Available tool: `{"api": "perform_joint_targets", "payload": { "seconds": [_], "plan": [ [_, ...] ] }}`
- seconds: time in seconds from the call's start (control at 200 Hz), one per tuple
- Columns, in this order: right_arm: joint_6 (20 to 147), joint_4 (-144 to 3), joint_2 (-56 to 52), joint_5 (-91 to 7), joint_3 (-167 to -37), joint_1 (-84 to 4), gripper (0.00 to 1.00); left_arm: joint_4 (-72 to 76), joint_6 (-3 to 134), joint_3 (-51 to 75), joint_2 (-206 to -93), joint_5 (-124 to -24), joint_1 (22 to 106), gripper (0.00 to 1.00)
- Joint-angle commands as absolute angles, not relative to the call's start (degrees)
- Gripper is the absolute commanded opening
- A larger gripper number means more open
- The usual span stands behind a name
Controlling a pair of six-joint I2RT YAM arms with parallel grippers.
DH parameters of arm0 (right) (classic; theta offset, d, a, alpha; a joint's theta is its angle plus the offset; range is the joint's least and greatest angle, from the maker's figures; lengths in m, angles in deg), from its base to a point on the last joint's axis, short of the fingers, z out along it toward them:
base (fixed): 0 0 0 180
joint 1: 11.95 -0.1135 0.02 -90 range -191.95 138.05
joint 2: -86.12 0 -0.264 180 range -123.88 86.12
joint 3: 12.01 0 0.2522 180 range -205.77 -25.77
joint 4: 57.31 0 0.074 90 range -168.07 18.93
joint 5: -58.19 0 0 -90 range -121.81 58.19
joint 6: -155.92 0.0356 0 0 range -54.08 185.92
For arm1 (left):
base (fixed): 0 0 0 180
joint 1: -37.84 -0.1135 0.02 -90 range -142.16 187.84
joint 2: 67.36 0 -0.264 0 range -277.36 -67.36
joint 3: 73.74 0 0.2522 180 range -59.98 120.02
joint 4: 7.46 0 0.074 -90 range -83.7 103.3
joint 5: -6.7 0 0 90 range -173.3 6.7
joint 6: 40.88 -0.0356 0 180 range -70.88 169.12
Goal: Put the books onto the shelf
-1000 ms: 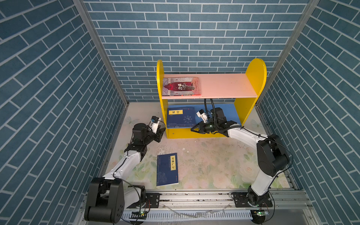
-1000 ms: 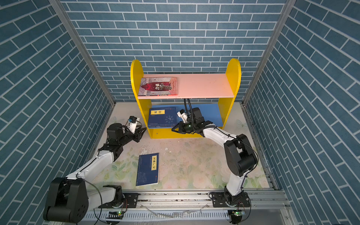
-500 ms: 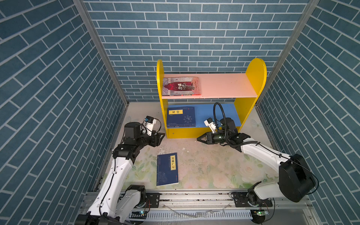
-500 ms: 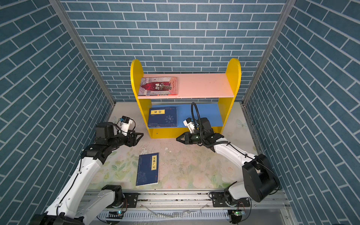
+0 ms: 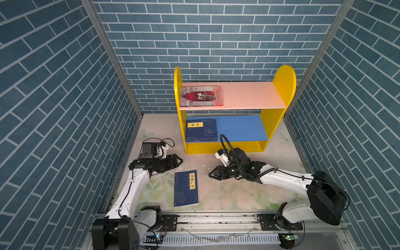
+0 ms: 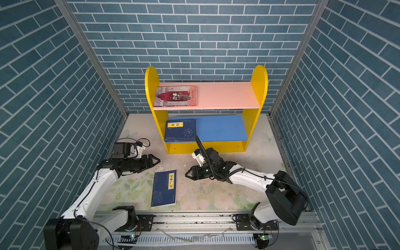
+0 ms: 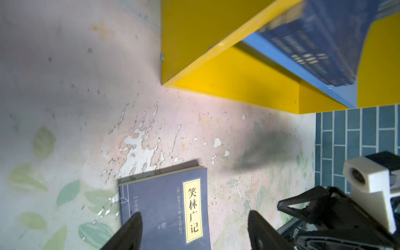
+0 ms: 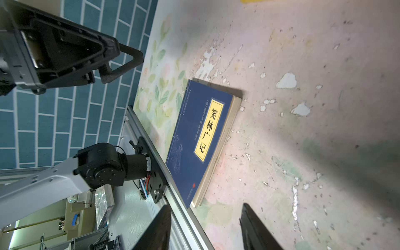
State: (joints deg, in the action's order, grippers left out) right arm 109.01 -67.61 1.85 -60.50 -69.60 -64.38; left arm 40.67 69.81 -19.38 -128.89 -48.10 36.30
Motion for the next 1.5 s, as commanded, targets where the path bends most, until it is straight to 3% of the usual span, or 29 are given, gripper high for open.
{"api": "perform_joint_targets", "payload": {
  "seconds": [0.0,0.17,0.465,0.865,1.495],
  "plan": [
    [113.24,-65.06,-2.6,-56.48,-72.23,-66.48,0.53,40.11,73.59,-22.98,-127.2,-49.12,34.95,0.81],
    [116.4,-61.04,-8.55,-57.65,-74.7,-68.18,0.53,38.71,73.6,-26.4,-123.14,-50.07,34.94,0.82],
    [118.5,-59.4,-17.49,-59.25,-79.79,-70.75,0.5,39.52,72.22,-26.14,-129.44,-52.79,34.94,0.79],
    [119.21,-59.71,-21.78,-59.56,-82.23,-70.82,0.45,37.84,71.8,-27.36,-136.33,-53.4,36.81,0.76],
    [121.91,-52.19,-25.22,-61.35,-80.97,-70.7,0.27,34.39,72.08,-29.19,-139.67,-50.6,44.69,0.76]
  ]
}}
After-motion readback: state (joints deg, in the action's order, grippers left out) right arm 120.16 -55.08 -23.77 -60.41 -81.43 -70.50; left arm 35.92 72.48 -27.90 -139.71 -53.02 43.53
